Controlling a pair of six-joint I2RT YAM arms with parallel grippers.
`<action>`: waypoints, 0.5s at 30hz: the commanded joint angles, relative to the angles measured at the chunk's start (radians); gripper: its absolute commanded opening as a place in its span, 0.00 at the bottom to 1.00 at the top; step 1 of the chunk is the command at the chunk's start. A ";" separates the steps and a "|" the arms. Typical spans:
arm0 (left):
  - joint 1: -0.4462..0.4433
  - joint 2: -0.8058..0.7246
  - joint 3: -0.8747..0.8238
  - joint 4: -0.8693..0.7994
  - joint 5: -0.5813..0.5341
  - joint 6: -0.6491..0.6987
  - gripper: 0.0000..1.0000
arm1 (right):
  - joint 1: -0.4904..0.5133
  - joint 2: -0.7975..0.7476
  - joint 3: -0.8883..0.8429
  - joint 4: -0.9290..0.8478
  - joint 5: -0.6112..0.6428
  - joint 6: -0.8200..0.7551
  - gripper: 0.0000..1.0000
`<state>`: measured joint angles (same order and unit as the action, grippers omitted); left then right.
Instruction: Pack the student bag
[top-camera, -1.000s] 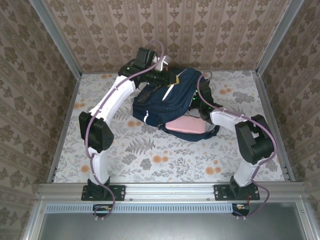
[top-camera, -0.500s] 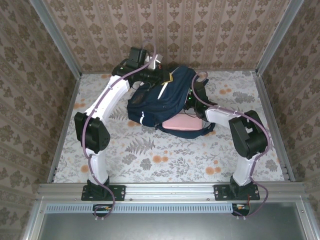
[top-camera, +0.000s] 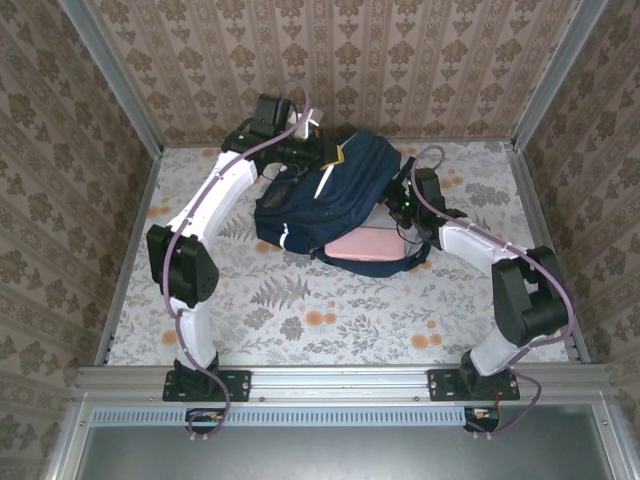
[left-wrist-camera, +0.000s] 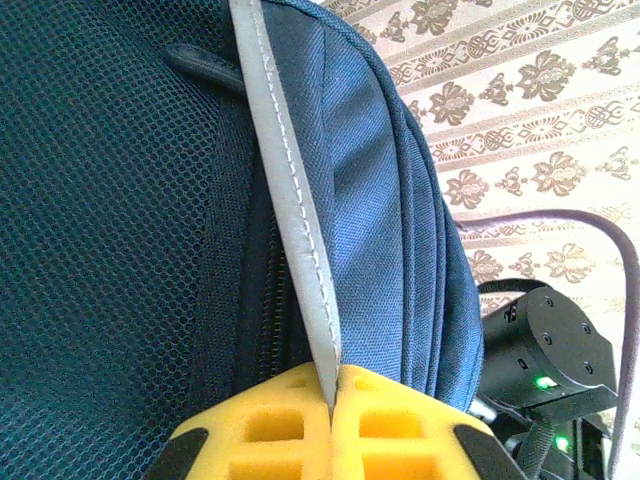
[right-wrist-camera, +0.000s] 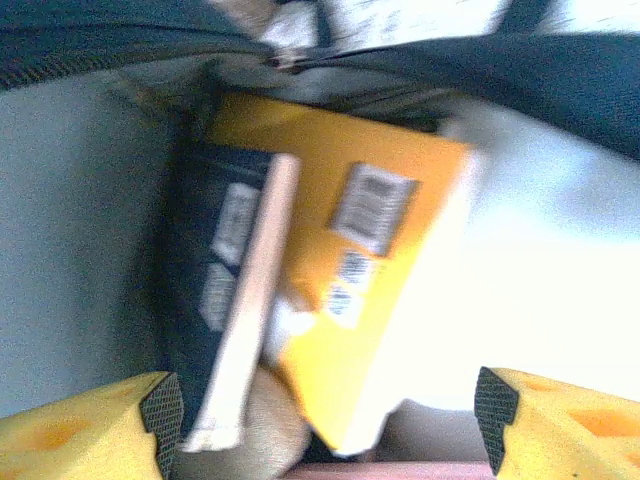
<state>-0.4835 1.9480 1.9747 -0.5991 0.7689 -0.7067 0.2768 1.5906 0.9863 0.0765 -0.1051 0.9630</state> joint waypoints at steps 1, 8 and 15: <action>-0.024 -0.118 -0.016 0.047 0.009 0.055 0.00 | -0.019 -0.115 -0.038 -0.185 0.240 -0.100 0.78; -0.108 -0.095 -0.114 0.038 -0.056 0.121 0.02 | -0.128 -0.228 -0.132 -0.264 0.325 -0.182 0.78; -0.184 0.028 -0.074 -0.033 -0.154 0.189 0.06 | -0.219 -0.144 -0.159 -0.216 0.119 -0.208 0.78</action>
<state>-0.6388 1.9388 1.8568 -0.6052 0.6304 -0.5732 0.0669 1.3994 0.8227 -0.1318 0.1139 0.7971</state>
